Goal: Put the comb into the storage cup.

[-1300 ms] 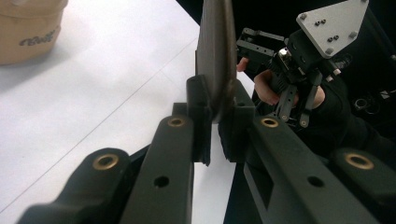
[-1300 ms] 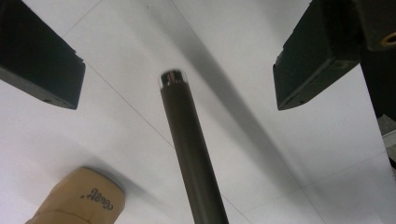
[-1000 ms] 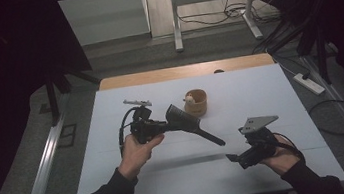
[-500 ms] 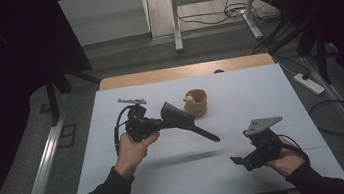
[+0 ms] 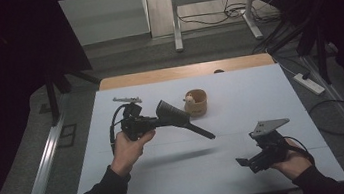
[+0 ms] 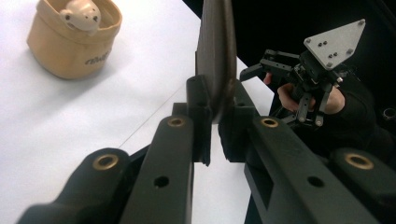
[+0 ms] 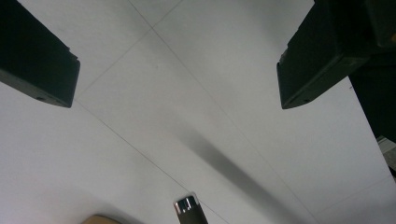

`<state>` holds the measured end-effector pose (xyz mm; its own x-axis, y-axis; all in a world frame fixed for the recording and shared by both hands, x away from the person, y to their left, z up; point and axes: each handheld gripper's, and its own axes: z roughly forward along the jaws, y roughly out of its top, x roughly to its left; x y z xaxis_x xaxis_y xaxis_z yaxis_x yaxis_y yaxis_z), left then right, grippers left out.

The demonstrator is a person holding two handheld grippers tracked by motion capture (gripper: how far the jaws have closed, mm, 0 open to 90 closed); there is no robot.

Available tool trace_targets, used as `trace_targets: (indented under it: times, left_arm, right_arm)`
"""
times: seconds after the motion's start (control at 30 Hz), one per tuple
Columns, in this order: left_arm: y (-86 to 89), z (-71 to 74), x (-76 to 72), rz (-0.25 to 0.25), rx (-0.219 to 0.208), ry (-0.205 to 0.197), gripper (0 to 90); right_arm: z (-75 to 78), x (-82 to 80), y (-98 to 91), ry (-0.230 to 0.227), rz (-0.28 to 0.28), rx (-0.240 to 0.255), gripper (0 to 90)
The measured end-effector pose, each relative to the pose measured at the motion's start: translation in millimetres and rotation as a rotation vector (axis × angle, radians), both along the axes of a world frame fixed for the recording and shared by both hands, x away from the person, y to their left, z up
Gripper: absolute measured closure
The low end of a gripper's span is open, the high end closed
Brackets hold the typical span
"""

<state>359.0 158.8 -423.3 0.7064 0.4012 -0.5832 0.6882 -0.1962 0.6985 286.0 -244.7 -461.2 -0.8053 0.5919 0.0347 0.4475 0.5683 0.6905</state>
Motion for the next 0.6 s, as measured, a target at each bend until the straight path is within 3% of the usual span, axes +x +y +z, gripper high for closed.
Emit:
trace_targets:
  times: [0.23, 0.6]
  left_arm:
    - [7.0, 5.2, 2.3, 0.017, 0.007, -0.011, 82.7]
    - [16.0, 15.1, 7.9, 0.040, 0.022, -0.025, 82.8]
  right_arm:
    - [1.5, -3.2, -7.1, 0.026, -0.049, -0.004, 0.0]
    - [1.5, -8.7, -17.0, 0.005, -0.115, -0.035, 0.0]
